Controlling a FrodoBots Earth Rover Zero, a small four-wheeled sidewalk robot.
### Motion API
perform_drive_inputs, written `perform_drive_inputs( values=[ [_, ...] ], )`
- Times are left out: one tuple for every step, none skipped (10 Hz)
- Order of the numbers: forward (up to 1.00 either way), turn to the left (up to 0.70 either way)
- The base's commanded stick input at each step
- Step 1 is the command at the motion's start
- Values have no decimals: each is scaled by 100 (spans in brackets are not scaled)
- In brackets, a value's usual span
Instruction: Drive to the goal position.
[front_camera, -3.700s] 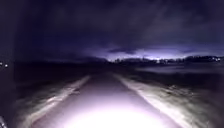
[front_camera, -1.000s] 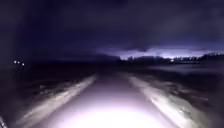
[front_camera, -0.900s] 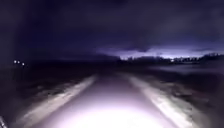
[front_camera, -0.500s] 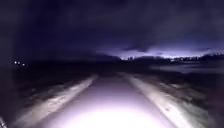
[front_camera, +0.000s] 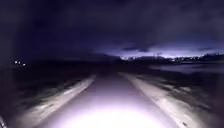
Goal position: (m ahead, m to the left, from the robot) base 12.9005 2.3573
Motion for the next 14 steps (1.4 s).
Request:
perform_drive_inputs(
  values=[
    [85, 0],
    [85, 22],
    [85, 31],
    [85, 15],
    [85, 5],
    [85, 0],
    [85, 0],
    [85, 0],
    [85, 0],
    [85, 4],
    [85, 10],
    [85, 0],
    [85, 0],
    [85, 0]
  ],
)
